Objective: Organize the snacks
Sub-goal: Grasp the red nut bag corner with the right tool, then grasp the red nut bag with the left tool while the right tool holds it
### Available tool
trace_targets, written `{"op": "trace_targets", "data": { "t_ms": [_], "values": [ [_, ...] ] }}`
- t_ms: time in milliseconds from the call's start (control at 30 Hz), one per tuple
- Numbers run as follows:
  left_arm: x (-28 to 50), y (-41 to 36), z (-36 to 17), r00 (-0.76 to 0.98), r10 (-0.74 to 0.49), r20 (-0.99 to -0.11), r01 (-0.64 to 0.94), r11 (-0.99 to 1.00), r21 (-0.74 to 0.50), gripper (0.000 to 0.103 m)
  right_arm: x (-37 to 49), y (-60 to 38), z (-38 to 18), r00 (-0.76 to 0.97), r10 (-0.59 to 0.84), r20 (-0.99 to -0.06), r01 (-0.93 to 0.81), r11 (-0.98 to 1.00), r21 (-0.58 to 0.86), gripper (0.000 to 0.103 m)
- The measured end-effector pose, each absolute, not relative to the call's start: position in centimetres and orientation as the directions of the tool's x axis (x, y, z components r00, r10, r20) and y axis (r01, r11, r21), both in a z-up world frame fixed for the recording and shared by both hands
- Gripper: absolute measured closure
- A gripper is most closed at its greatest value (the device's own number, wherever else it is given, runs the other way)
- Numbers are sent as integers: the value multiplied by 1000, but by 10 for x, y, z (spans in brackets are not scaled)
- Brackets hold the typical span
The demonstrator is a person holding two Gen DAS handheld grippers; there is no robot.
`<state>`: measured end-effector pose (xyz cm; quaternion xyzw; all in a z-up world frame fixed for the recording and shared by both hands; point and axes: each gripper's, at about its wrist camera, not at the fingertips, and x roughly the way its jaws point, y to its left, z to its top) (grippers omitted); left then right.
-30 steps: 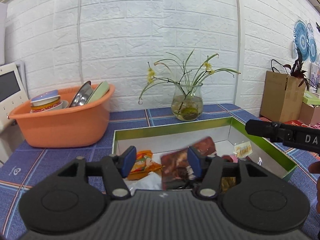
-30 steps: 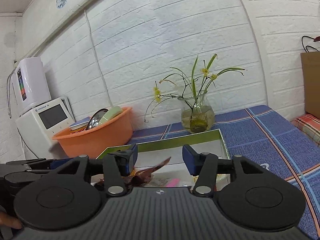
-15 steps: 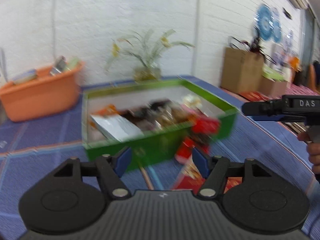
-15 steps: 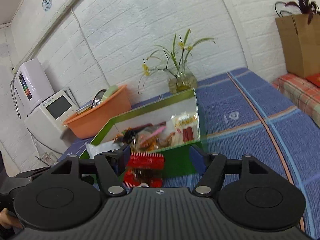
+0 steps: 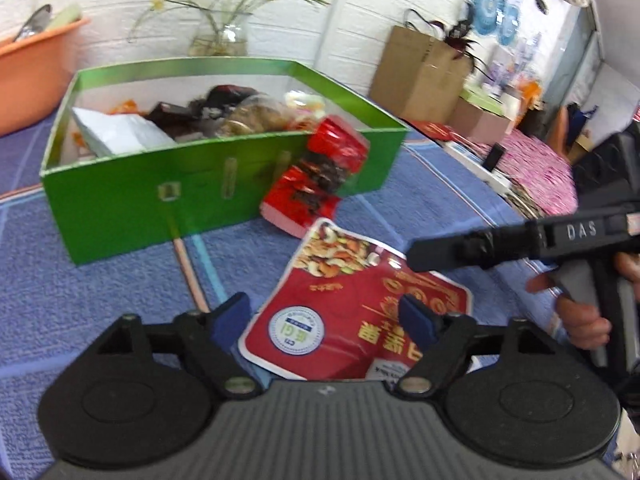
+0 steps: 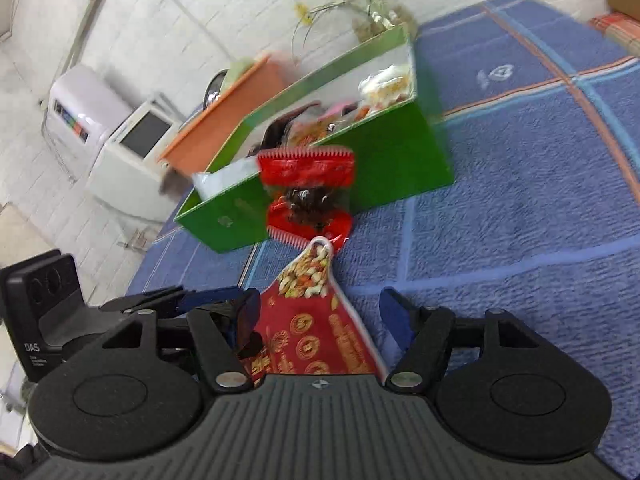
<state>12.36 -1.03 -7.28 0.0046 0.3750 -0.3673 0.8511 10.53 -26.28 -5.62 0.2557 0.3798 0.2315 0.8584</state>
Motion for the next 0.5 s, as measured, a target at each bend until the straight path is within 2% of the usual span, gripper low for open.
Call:
{"op": "trace_targets", "data": {
  "t_ms": [67, 233, 400, 500],
  "values": [
    [121, -11, -74, 420, -633, -650, 648, 711, -273, 0, 105, -264, -58, 588, 613, -527, -204, 743, 637, 0],
    [110, -17, -76, 411, -639, -650, 701, 677, -223, 0, 98, -282, -62, 560, 656, -506, -162, 685, 710, 0],
    [110, -17, -80, 421, -648, -635, 702, 676, -223, 1, 74, -305, -69, 552, 701, -452, -99, 593, 799, 0],
    [107, -19, -80, 438, -638, -633, 699, 685, -206, 7, 63, -308, -67, 556, 691, -462, -95, 605, 791, 0]
  ]
}}
